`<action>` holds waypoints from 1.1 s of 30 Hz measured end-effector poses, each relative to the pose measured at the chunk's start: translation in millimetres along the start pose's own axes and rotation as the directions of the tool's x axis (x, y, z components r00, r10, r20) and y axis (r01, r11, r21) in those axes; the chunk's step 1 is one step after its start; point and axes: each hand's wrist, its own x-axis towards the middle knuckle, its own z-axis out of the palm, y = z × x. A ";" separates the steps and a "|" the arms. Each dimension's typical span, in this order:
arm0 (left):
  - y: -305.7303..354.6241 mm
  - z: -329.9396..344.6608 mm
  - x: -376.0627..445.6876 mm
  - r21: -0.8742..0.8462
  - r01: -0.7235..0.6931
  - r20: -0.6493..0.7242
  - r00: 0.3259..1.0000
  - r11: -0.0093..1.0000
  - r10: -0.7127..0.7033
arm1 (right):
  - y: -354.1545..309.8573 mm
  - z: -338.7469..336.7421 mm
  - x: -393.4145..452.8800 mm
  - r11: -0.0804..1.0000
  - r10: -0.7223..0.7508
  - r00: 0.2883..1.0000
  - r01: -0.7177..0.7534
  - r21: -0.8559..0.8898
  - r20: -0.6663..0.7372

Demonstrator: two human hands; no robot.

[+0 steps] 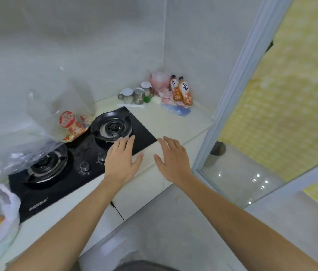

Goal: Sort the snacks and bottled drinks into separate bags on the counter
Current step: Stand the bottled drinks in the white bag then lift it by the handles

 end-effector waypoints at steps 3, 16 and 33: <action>24.0 25.1 39.0 -0.011 -0.033 0.011 0.999 0.999 0.033 | 38.6 -6.7 21.4 0.998 0.059 0.998 -0.059 -0.011 0.001; 51.5 176.7 269.0 -0.091 0.035 0.118 0.993 0.995 -0.024 | 199.4 19.2 227.2 0.980 0.177 0.980 -0.167 -0.109 0.091; 63.0 265.4 549.7 0.002 0.022 0.126 0.992 1.000 -0.023 | 309.7 66.3 506.7 0.989 0.071 0.995 -0.061 -0.133 0.070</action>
